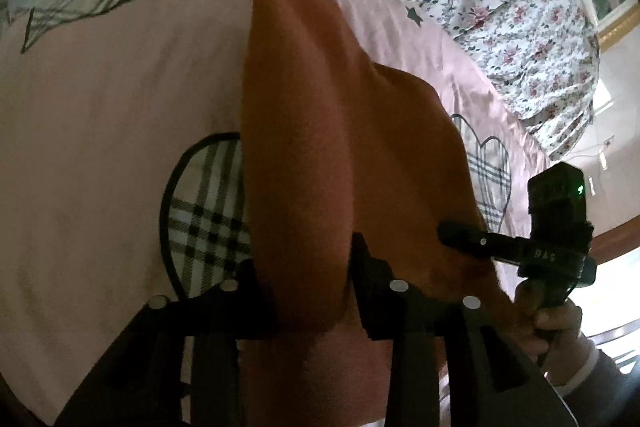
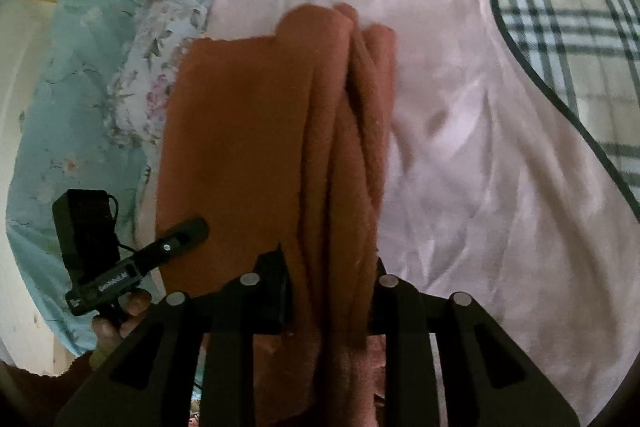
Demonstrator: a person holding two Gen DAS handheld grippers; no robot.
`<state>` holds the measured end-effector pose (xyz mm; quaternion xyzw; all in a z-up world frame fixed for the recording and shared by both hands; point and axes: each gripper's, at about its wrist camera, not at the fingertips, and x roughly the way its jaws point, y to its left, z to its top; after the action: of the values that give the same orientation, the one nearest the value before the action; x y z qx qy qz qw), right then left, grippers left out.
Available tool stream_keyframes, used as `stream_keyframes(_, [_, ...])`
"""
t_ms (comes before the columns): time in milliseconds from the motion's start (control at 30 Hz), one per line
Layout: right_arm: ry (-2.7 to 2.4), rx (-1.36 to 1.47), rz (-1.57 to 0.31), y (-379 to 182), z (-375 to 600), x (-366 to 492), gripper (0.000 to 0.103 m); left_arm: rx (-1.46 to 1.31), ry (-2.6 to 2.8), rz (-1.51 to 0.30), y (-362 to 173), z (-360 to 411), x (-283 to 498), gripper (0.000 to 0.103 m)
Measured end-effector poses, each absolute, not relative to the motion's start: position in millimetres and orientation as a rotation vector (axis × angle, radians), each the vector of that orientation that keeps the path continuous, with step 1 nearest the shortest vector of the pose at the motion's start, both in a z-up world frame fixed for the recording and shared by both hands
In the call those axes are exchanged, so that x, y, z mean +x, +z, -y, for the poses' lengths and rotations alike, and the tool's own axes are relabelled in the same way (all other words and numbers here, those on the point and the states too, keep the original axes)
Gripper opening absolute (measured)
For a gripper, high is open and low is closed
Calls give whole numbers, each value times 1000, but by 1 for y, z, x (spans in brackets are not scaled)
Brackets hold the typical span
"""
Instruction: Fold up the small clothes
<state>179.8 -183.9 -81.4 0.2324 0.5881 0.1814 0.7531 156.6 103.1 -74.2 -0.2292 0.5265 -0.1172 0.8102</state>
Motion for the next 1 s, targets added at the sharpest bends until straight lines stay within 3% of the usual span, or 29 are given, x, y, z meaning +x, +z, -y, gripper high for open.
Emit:
stream_keyframes(100, [327,435,-1281,-73,183,180,50,-475,-230,-1130,-73,-109,157,51])
stream_keyframes(133, [300,409,-1264,-68,184,178,52,-475,-220,-1128,-72,-111,156,54])
stream_keyframes(300, [238,331,-1101,-24,186,172,52,-498,-158,-1090,-63,-128,152,58])
stream_keyframes(400, [269,325,-1115,-26,170,179,51,-489,-127,-1098,-64,-132,154,58])
stream_keyframes(567, [233,363,-1175,-52,154,197,35,-468,-109,-1107,-66,-130,156,58])
stream_keyframes(667, [232,432,-1182,-56,159,202,11,-461,-108,-1123,-68,-126,159,58])
stream_keyframes(867, [337,494,-987,-1,175,175,11,-418,-134,-1101,-50,-114,163,58])
stream_keyframes(1000, [220,465,-1117,-43,190,179,10,-414,-123,-1146,-62,-108,170,59])
